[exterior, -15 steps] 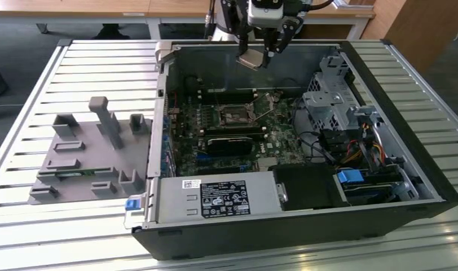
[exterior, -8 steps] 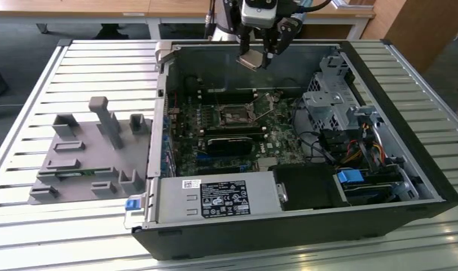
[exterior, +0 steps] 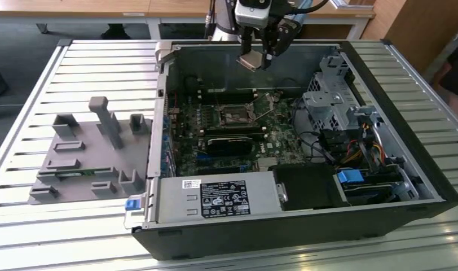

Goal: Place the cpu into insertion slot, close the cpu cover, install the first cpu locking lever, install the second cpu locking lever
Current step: 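Place the cpu into insertion slot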

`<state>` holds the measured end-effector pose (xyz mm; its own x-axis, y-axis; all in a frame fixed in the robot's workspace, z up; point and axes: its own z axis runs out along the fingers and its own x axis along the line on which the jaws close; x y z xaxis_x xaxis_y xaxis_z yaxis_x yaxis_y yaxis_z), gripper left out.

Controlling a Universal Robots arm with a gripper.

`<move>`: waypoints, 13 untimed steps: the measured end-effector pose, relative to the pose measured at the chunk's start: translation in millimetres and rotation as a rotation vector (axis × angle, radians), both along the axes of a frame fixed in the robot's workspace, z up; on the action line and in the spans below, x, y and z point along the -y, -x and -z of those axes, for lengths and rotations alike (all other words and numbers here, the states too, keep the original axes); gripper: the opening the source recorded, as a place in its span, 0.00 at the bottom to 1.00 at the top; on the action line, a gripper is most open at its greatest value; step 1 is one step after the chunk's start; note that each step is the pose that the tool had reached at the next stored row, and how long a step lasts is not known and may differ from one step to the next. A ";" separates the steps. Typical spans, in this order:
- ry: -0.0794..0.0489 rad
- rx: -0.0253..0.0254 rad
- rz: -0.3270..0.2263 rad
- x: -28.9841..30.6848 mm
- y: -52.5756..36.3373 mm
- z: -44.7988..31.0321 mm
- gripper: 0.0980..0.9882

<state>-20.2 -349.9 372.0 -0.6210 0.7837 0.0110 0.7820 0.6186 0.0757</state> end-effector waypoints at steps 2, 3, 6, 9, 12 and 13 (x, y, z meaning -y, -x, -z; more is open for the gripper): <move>0.001 0.0000 0.026 0.0 0.0 0.2 0.50; 0.001 0.0001 0.040 0.0 0.0 0.4 0.50; 0.001 0.0001 0.080 0.0 0.0 0.8 0.50; 0.002 0.0000 0.122 0.0 0.0 1.2 0.50; 0.002 0.0001 0.165 0.0 0.0 1.7 0.50; 0.002 0.0000 0.180 0.0 0.0 1.8 0.50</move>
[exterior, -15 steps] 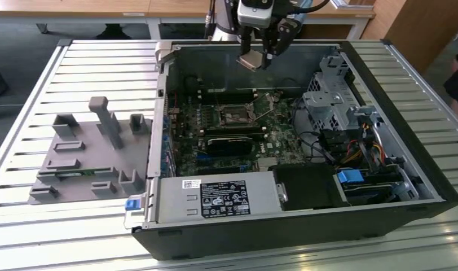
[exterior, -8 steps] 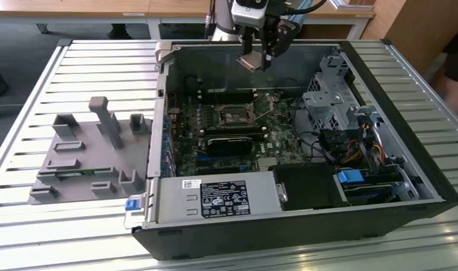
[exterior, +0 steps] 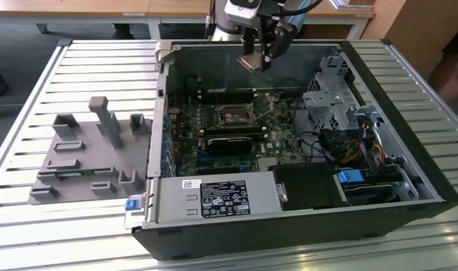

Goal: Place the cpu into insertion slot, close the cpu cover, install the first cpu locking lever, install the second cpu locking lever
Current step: 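Place the cpu into insertion slot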

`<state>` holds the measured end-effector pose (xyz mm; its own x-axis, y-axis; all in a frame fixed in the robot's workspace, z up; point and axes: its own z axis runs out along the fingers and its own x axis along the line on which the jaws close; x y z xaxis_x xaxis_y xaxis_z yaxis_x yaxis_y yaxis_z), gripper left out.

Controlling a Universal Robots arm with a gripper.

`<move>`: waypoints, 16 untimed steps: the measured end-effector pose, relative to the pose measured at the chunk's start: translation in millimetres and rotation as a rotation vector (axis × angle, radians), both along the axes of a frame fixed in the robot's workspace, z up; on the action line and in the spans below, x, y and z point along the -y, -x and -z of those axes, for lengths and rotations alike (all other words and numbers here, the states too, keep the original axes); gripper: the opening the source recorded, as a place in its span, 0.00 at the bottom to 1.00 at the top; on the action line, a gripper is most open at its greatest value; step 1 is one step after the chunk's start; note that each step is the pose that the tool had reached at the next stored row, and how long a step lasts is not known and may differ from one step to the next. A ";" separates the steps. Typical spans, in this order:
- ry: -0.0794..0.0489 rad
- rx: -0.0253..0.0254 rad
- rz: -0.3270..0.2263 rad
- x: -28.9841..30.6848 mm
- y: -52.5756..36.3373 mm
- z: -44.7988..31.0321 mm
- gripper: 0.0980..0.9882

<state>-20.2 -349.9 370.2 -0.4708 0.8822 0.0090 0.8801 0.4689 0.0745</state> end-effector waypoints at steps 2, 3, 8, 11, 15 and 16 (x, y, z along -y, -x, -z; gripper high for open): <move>0.000 0.0000 0.030 0.0 0.0 0.4 0.50; 0.000 0.0000 0.046 0.0 0.0 0.6 0.50; 0.000 0.0000 0.125 0.0 0.0 1.7 0.50; 0.000 0.0000 0.177 0.0 0.0 2.4 0.50; 0.000 -0.0001 0.250 0.0 0.0 3.4 0.50; 0.000 0.0000 0.268 0.0 0.0 3.7 0.50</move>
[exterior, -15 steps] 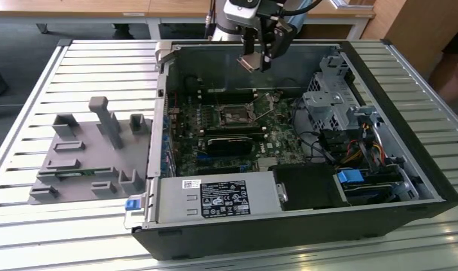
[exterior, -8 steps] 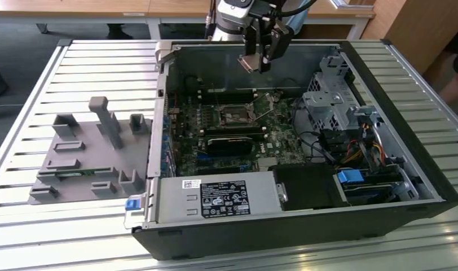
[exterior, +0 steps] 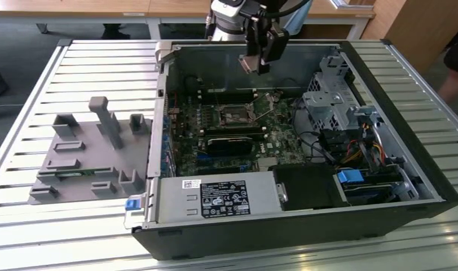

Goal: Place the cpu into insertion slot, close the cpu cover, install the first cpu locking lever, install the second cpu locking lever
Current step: 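Place the cpu into insertion slot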

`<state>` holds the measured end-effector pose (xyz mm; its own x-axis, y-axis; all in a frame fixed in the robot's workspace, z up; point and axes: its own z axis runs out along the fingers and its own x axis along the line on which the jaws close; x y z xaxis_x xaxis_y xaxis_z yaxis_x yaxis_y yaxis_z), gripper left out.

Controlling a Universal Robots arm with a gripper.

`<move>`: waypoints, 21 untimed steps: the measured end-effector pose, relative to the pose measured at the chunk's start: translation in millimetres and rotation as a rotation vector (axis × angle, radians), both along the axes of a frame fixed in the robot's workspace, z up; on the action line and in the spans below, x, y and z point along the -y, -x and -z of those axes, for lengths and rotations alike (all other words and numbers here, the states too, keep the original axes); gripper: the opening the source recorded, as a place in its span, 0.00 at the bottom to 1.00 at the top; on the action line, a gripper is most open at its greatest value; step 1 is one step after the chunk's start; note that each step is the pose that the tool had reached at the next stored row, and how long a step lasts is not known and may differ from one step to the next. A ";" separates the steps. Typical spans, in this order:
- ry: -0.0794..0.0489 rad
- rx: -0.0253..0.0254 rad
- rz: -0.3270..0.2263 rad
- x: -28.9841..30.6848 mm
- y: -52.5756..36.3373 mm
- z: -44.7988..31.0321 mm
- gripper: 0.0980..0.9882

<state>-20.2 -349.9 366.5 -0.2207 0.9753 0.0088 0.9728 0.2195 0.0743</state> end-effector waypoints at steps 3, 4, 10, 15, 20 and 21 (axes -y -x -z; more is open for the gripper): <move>0.000 0.0000 0.055 0.0 0.0 0.8 0.50; 0.000 0.0000 0.074 0.0 0.0 1.0 0.50; 0.000 0.0000 0.182 0.0 0.0 2.7 0.50; 0.000 0.0000 0.205 -2.9 0.0 7.1 0.50; 0.000 0.0000 0.205 -3.6 0.0 12.6 0.50; 0.000 0.0000 0.205 -3.6 0.0 13.5 0.50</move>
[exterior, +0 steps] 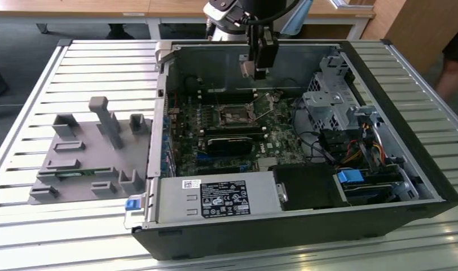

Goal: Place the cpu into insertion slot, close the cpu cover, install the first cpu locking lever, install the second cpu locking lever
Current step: 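Place the cpu into insertion slot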

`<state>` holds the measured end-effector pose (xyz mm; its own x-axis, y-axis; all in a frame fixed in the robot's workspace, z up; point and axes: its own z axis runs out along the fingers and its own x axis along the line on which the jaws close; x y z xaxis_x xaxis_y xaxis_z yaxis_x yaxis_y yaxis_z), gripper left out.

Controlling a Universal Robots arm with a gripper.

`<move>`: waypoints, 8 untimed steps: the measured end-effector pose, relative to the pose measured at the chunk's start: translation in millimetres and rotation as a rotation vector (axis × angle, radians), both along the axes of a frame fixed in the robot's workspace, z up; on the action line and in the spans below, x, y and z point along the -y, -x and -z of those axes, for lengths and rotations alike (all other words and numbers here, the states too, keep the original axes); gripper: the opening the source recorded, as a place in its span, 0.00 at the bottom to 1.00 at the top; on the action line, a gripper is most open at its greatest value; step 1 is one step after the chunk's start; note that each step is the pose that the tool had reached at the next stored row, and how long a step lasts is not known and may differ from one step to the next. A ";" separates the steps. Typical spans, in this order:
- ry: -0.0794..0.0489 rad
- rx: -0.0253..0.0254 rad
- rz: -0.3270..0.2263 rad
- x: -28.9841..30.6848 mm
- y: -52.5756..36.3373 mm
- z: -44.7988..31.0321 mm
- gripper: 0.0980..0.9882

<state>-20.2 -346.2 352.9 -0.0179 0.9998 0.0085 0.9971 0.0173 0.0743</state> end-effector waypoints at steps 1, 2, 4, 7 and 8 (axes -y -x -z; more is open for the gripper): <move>0.000 0.0000 0.000 0.0 0.0 1.1 0.50; 0.000 0.0000 0.000 0.0 0.0 2.3 0.50; 0.000 0.0001 0.000 0.0 0.4 5.4 0.50; 0.000 0.0000 0.000 -0.4 0.4 10.2 0.50; 0.000 -0.0001 0.000 -0.6 0.4 11.9 0.50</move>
